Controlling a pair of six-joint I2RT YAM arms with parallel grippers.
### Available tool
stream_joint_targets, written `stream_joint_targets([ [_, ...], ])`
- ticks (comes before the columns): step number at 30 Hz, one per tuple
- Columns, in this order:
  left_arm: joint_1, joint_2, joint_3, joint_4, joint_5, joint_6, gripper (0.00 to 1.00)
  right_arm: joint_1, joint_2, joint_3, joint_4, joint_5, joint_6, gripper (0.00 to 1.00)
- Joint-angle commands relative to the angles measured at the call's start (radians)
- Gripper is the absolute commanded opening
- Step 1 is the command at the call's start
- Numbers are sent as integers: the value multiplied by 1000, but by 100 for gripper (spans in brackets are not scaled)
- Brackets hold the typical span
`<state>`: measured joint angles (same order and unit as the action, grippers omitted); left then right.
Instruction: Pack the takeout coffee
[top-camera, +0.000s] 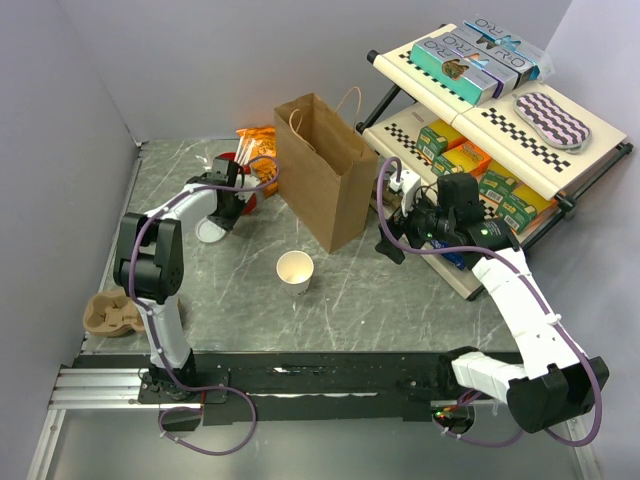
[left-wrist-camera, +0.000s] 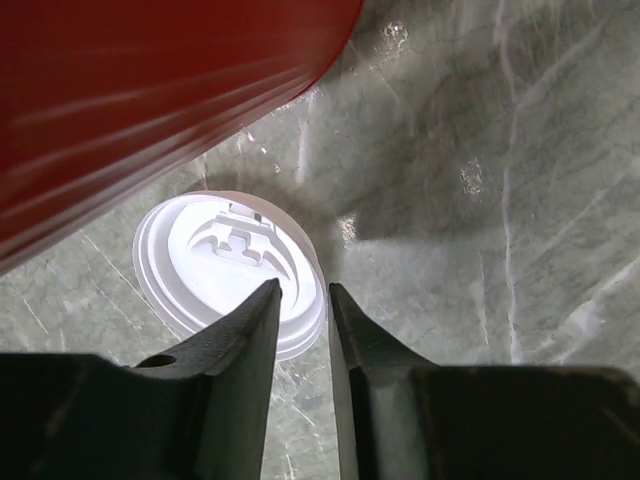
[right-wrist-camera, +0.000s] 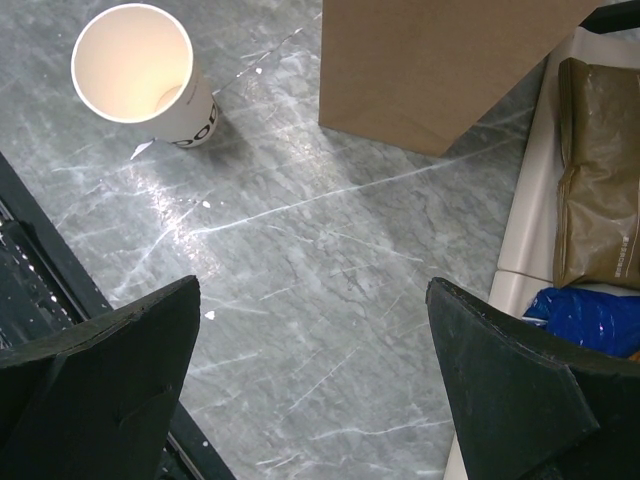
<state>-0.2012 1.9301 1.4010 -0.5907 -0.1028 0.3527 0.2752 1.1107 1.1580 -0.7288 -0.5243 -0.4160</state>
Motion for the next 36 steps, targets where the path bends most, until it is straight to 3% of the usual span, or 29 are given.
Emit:
stream_joint_targets([
  [1,3,18,24,-8,-15,11,31,7,-8,5,23,-5,2,100],
  [6,3,-111,-29,47,-6,-3,44,7,-6,8,25,6,-1,100],
  [14,3,-292,-252,198,46,48,46,5,23,20,28,-9,2,100],
  [24,3,-151,-211,216,5,62,31,5,49,55,16,-13,-1,100],
  [36,2,-60,-183,246,-23,78,31,5,28,31,16,-3,2,100],
])
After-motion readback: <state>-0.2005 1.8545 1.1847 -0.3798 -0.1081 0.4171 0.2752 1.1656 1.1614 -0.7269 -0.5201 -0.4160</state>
